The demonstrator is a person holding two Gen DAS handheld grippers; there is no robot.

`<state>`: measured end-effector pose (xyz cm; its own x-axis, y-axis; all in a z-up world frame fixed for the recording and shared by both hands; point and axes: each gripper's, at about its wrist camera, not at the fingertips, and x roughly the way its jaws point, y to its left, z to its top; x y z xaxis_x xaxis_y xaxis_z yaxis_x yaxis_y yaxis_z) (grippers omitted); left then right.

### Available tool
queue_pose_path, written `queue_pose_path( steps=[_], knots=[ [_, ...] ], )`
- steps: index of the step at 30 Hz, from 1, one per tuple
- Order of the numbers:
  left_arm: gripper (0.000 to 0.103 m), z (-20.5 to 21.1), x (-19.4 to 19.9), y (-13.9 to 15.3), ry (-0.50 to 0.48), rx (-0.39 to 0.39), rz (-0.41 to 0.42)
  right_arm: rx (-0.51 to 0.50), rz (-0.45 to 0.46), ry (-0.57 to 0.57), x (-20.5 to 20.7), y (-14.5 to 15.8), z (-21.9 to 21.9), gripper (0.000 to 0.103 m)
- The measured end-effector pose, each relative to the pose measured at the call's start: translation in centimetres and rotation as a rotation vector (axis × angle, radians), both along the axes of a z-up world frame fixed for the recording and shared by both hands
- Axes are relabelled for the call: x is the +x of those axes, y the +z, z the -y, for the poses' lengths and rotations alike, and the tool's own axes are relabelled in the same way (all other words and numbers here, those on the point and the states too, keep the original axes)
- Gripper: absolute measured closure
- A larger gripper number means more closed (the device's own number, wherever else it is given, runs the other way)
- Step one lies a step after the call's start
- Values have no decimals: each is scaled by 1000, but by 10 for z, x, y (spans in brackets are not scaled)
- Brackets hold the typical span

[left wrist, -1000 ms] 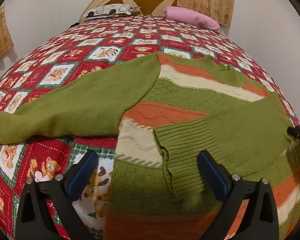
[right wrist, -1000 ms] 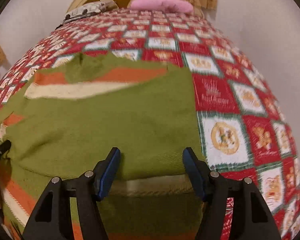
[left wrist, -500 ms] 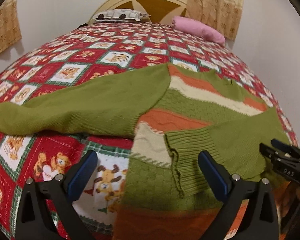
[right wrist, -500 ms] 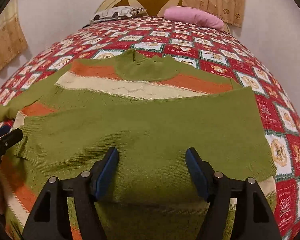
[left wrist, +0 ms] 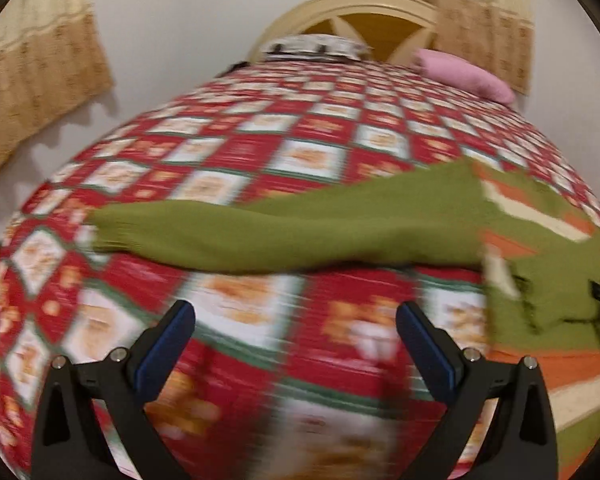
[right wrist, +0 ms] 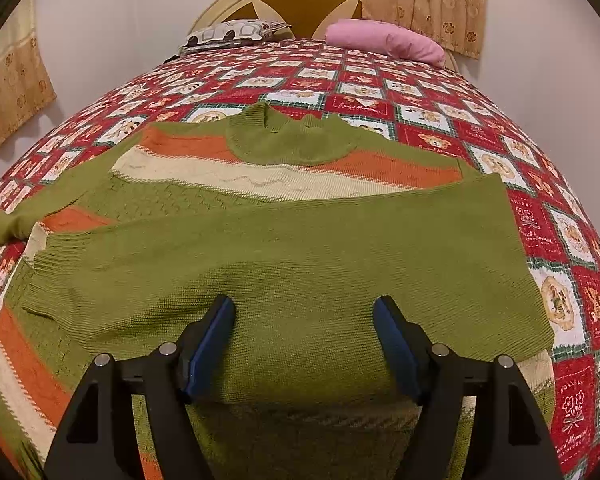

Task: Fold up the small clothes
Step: 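Reach the left gripper to the other sleeve cuff and grasp it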

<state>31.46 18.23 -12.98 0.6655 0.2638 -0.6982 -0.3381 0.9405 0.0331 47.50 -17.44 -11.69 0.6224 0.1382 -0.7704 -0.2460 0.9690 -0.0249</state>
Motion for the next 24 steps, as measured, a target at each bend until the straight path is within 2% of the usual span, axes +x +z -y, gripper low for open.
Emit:
queue_pose_path(
  steps=[2,5,7,9,11,14,17,21,24],
  knots=[
    [0,-26,1,2,57,2,4,2,1,0,0,0,0,30],
    [6,-68,3,4,162,-55,27,0,1,-1,0,0,0,30],
    [19,-90,1,2,212,-113,46,0,2,-1,0,0,0,30],
    [41,-116,3,-1,263,-199,46,0,2,-1,0,1,0,30],
    [48,-141,4,-5,315,-282,53,0,2,-1,0,1,0,30],
    [52,-166,-4,-10,381,-381,79,-1,3,-1,0,1,0,30],
    [61,-184,-9,-13,399,-494,152,0,3,-2,0,1,0,30],
    [65,-190,-5,-15,391,-533,177,-1,3,-2,0,0,0,30],
    [65,-192,2,-19,394,-526,150,0,4,-2,0,0,0,30]
  ],
)
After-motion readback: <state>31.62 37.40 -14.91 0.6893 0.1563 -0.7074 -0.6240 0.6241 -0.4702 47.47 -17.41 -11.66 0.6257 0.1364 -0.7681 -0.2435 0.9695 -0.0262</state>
